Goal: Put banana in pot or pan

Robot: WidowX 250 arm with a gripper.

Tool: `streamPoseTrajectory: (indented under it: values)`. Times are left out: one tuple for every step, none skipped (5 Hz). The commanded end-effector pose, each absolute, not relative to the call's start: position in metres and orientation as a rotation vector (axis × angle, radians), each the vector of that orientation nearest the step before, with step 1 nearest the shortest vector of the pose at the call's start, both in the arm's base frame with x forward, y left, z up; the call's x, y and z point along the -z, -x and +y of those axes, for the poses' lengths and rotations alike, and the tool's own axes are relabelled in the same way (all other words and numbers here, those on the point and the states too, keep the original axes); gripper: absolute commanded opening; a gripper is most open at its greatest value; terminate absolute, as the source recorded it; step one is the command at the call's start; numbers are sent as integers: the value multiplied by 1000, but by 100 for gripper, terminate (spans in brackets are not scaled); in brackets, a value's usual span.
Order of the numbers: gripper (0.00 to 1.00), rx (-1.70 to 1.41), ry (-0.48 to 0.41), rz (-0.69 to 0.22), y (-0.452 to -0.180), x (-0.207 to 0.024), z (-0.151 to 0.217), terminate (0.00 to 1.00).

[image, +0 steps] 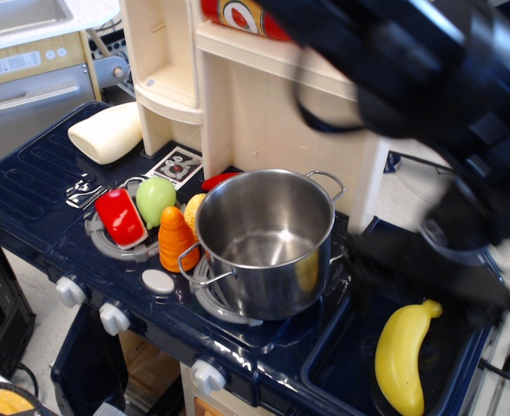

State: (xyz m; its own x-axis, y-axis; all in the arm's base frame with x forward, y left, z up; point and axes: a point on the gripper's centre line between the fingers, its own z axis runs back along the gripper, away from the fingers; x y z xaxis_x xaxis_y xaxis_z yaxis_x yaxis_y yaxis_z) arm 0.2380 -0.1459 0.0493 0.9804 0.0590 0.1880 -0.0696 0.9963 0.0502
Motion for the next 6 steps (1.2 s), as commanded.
streamPoseTrajectory:
  values:
    - [100,-41,20,-274,-249,-40,-145,0]
    - [100,-87,-26,-309,-254,-23,-158,0]
    - [100,-94,4,-312,-252,-10,-150,0]
    - [100,-150,41,-327,-254,-10,-153,0]
    - [0,-151,105,-306,-249,-26,-153,0]
    - [0,-189,183,-182,-231,-75,-151,0]
